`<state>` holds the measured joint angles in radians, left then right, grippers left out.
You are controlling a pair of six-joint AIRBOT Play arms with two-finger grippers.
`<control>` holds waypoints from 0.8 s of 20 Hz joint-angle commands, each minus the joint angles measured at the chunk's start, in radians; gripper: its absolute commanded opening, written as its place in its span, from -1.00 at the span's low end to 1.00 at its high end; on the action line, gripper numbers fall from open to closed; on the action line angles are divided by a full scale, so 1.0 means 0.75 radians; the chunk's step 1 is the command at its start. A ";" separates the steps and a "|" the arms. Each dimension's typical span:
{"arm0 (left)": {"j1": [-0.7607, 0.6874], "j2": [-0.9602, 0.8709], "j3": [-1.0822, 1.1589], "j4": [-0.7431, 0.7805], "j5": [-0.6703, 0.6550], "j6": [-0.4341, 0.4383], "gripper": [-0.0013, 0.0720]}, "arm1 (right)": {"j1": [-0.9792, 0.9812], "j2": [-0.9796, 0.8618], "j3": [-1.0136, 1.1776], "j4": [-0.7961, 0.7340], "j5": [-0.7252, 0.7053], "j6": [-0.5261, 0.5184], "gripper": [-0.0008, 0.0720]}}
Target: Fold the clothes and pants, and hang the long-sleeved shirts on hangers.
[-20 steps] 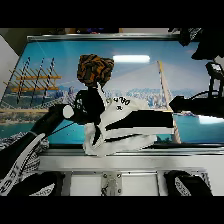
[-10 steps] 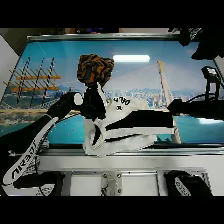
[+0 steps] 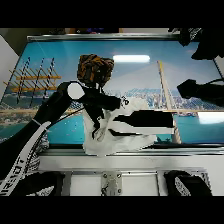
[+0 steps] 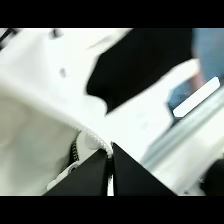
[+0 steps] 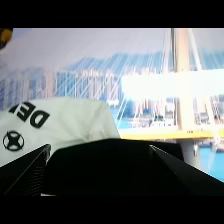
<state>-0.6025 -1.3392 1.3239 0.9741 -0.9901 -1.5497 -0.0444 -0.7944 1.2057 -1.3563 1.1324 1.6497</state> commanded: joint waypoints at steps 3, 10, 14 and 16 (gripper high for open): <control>-0.362 -0.118 0.191 -0.031 0.044 0.057 -0.92 | -0.004 0.003 0.069 -0.001 -0.013 0.035 0.88; -0.226 -0.205 0.237 0.036 -0.056 -0.042 0.90 | -0.004 0.004 0.069 -0.002 0.050 0.034 0.88; -0.023 0.004 -0.072 0.428 -0.145 -0.276 0.90 | -0.004 0.002 0.069 -0.001 0.075 0.035 0.88; 0.004 0.045 -0.264 0.452 -0.104 -0.285 0.90 | -0.004 -0.003 0.069 -0.001 0.077 0.035 0.88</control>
<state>-0.6575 -1.3647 1.2842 1.1969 -1.0668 -1.6951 -0.0471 -0.7937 1.2564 -1.3575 1.1793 1.6752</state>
